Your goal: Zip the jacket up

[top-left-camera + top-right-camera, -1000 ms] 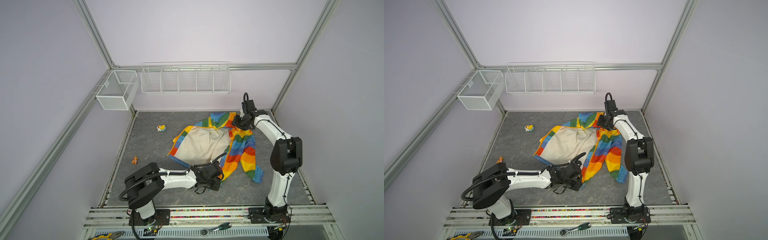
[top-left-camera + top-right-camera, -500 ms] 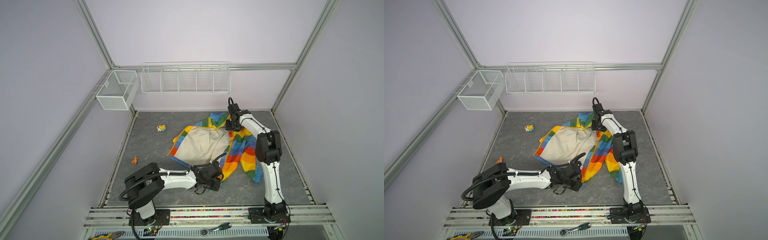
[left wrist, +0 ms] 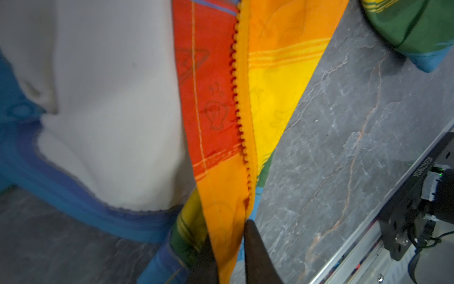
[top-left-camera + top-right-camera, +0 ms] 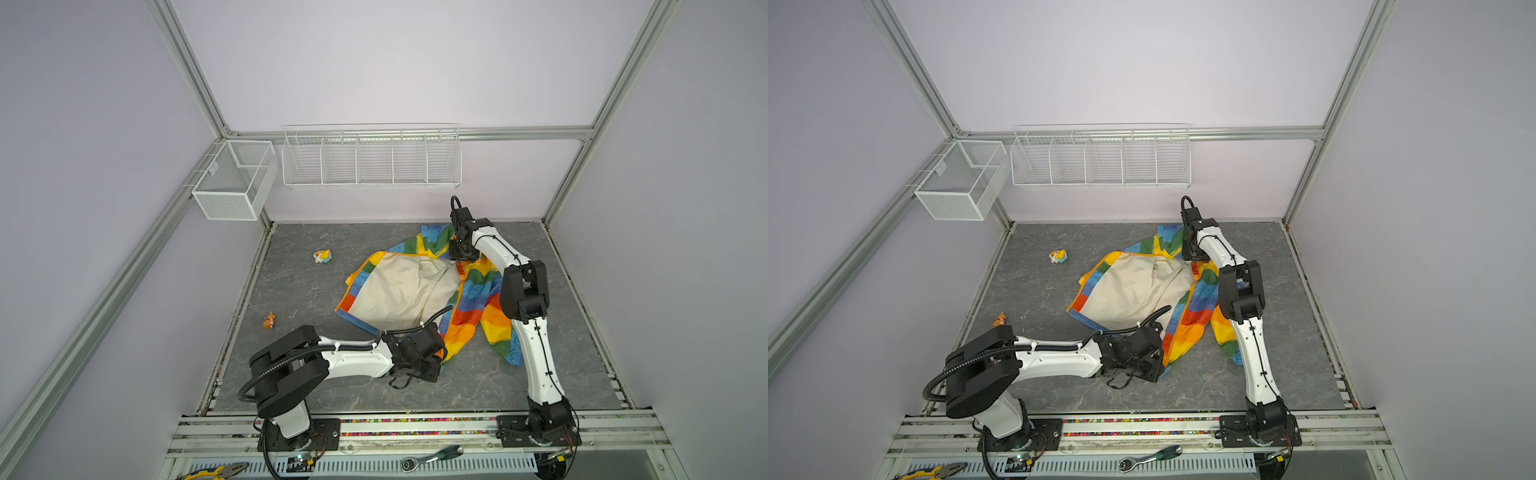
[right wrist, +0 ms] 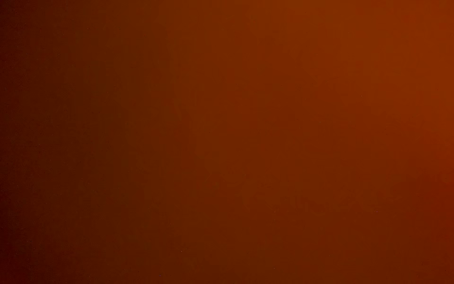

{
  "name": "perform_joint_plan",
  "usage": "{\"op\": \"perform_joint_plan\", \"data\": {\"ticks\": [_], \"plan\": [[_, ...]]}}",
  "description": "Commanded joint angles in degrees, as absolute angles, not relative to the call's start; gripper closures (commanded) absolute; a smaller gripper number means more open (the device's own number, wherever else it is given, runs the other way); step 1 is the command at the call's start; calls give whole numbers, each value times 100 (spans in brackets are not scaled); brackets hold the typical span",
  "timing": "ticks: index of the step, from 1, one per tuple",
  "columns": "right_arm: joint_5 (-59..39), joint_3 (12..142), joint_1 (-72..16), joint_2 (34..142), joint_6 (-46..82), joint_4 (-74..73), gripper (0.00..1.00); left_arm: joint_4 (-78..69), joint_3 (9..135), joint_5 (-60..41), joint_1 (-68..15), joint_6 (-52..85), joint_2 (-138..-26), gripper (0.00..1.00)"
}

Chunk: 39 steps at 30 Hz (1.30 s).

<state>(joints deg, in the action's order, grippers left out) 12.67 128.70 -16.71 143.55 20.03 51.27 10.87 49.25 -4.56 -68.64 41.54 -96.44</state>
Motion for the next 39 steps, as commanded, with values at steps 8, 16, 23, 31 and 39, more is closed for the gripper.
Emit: {"op": "perform_joint_plan", "data": {"ticks": [8, 16, 23, 31, 39], "plan": [[944, 13035, -1618, 14507, 2148, 5202, 76, 1154, 4948, -457, -6875, 4210, -9751, 82], [428, 12372, -1444, 13730, 2445, 4832, 93, 1171, 4924, -439, -6882, 4210, -9757, 84], [-93, 12016, -1225, 12925, 2638, 4659, 93, 1193, 4914, -411, -6881, 4194, -9741, 88], [-863, 12006, -839, 12553, 3000, 4541, 93, 1212, 4941, -398, -6882, 4167, -9721, 94], [-804, 12876, -703, 12986, 3138, 4877, 92, 1201, 4947, -445, -6880, 4122, -9721, 100]]}}
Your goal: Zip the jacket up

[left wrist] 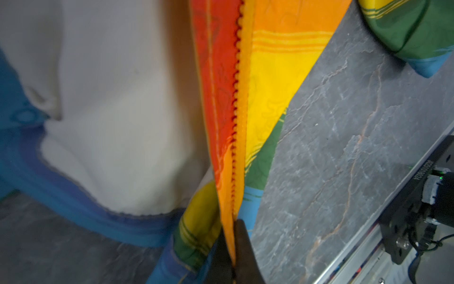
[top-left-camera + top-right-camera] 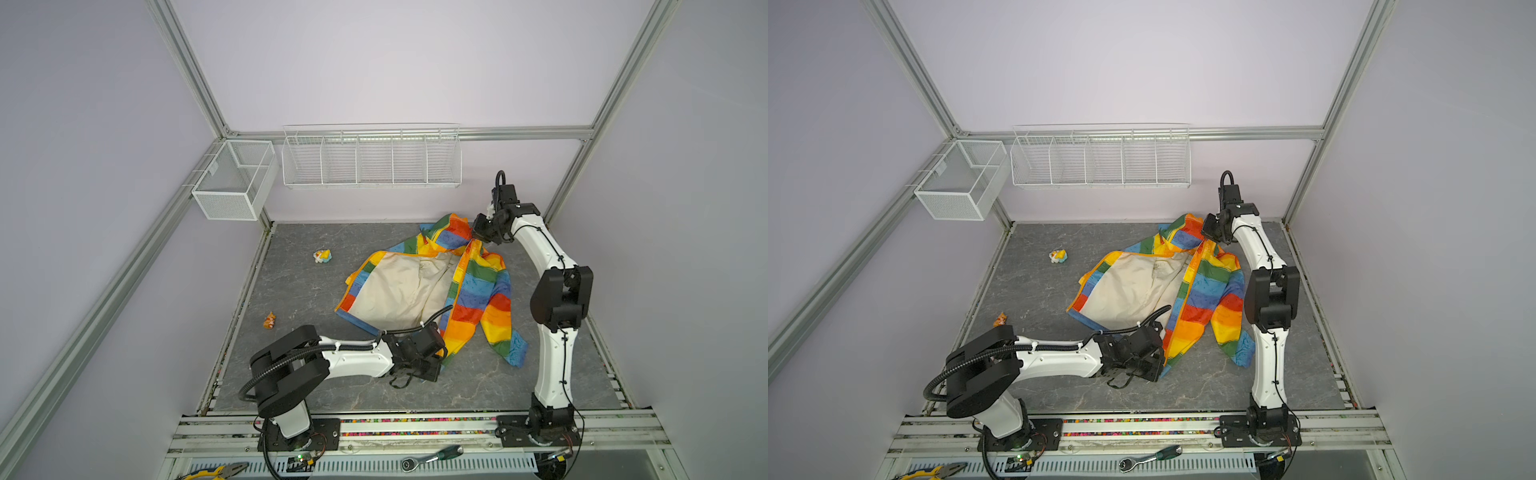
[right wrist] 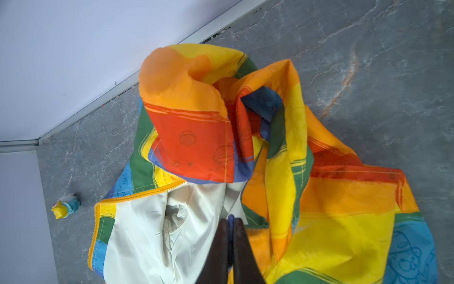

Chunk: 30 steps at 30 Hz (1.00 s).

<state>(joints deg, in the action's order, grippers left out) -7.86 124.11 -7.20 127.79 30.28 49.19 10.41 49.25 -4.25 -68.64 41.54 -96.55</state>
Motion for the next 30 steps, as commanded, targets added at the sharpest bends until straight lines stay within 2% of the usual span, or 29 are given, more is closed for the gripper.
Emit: {"op": "perform_joint_plan", "data": {"ticks": [1, 5, 16, 20, 22, 25, 30], "plan": [[-815, 13028, -703, 13107, 3145, 4931, 92, 1208, 4961, -455, -6877, 4109, -9725, 100], [-999, 13534, -703, 13623, 3269, 4982, 93, 1278, 5017, -457, -6851, 4081, -9736, 100], [-1780, 13664, -834, 14508, 3945, 3864, 91, 1298, 4852, -601, -6322, 4188, -9722, 100], [-1858, 13851, -855, 14713, 3966, 3850, 72, 1267, 4716, -614, -6215, 4244, -9645, 100], [-1858, 13826, -853, 14675, 3907, 3874, 60, 1274, 4636, -606, -6197, 4262, -9570, 92], [-1864, 13712, -844, 14496, 3750, 3920, 48, 1283, 4499, -572, -6163, 4291, -9425, 76], [-1823, 13116, -844, 13884, 3513, 3835, 35, 1482, 4395, -455, -6134, 4282, -9059, 60]]}}
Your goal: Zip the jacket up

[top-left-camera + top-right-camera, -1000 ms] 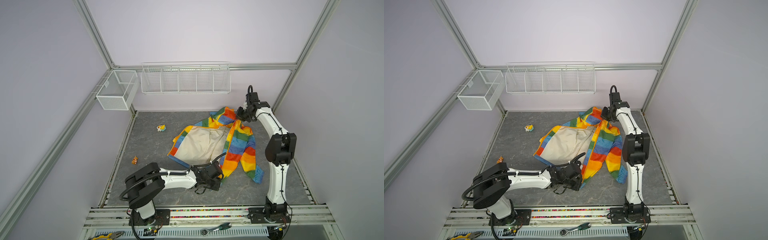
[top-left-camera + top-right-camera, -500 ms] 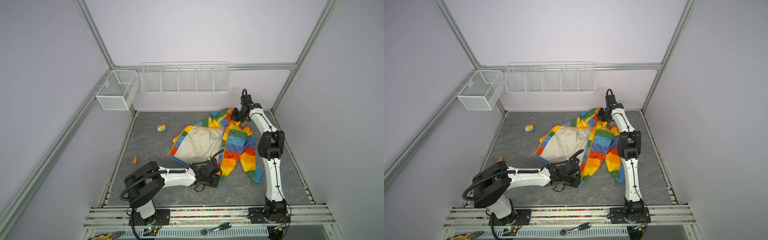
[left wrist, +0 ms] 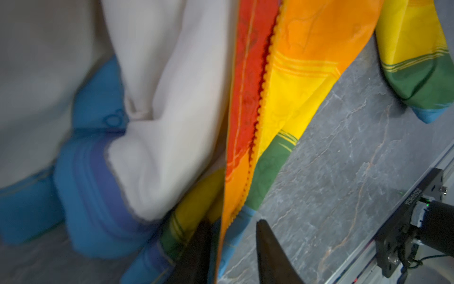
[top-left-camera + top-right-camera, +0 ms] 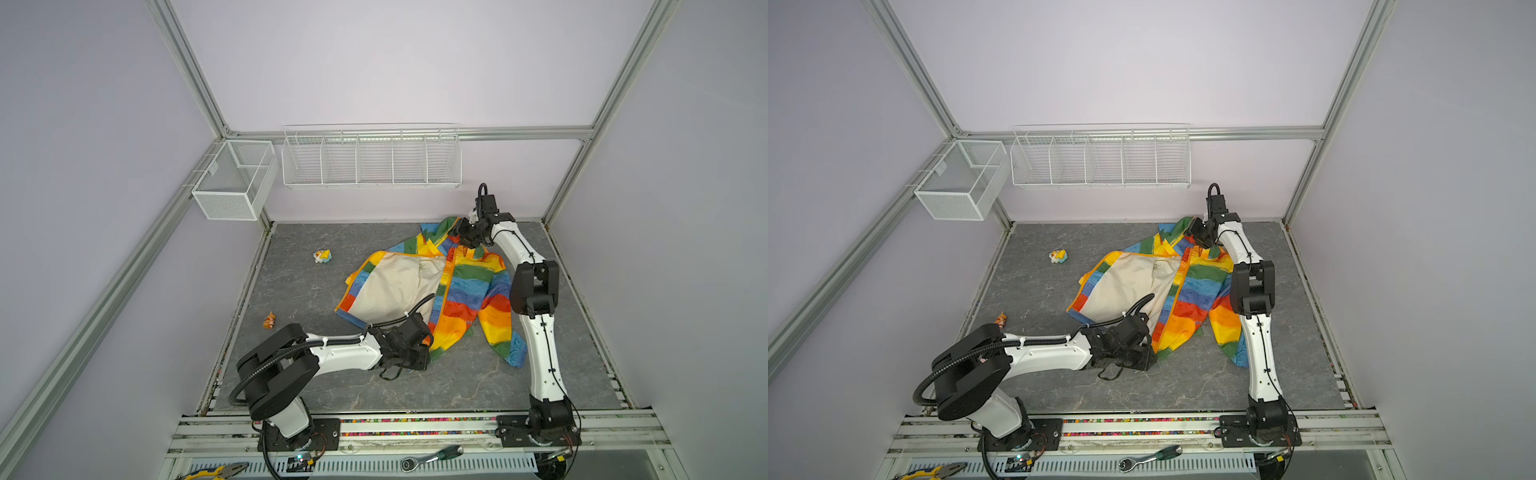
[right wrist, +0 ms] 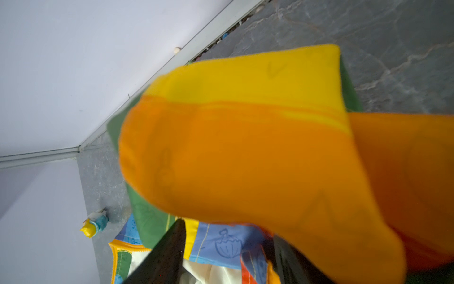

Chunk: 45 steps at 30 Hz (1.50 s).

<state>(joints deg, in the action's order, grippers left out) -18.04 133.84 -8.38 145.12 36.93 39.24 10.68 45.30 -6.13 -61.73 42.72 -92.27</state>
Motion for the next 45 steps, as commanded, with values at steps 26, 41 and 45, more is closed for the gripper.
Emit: {"op": "perform_joint_plan", "data": {"ticks": [26, 41, 45], "plan": [[-858, 7165, -1704, 9367, 2937, 3580, 35, 1705, 4160, -492, -5845, 3690, -7499, 44], [-898, 5678, -1722, 8645, 3056, 3355, 36, 1768, 5109, -794, -5884, 3131, -9292, 54], [-998, 5416, -1718, 8558, 3132, 3258, 37, 1981, 5345, -807, -5880, 3052, -9429, 82]]}}
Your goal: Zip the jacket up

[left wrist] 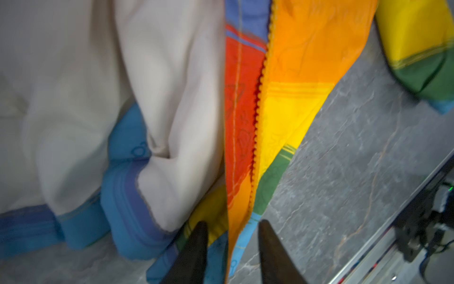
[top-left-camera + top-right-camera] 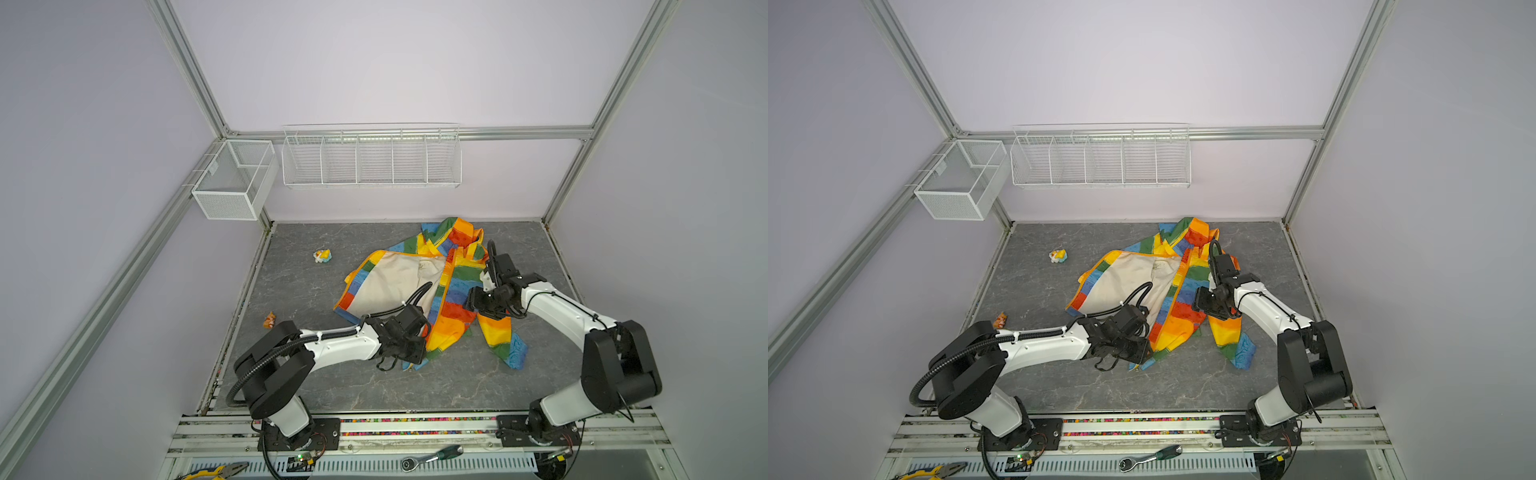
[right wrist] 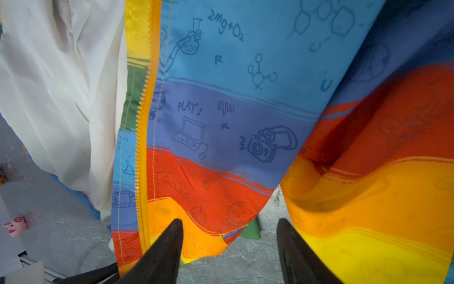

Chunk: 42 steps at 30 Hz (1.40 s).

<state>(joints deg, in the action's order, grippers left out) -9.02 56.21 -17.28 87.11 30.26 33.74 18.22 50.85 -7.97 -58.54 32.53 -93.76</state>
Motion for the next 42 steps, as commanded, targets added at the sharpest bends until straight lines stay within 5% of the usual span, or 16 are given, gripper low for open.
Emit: {"op": "perform_joint_plan", "data": {"ticks": [1, 3, 17, 26, 42], "plan": [[-1002, 5352, -1721, 8520, 3141, 3245, 38, 2078, 5426, -837, -5880, 3035, -9407, 89], [-968, 5284, -1714, 8433, 3154, 3256, 38, 2223, 5571, -935, -5880, 2982, -9288, 99], [-888, 5603, -1503, 8094, 2952, 3636, 36, 1804, 5974, -3568, -5765, 3039, -9045, 100], [-888, 5621, -1576, 8235, 2813, 3674, 35, 970, 5130, -3688, -4972, 3402, -9240, 100], [-774, 5961, -1995, 8514, 2819, 3744, 35, 1816, 5238, -2980, -4292, 2987, -9580, 100]]}}
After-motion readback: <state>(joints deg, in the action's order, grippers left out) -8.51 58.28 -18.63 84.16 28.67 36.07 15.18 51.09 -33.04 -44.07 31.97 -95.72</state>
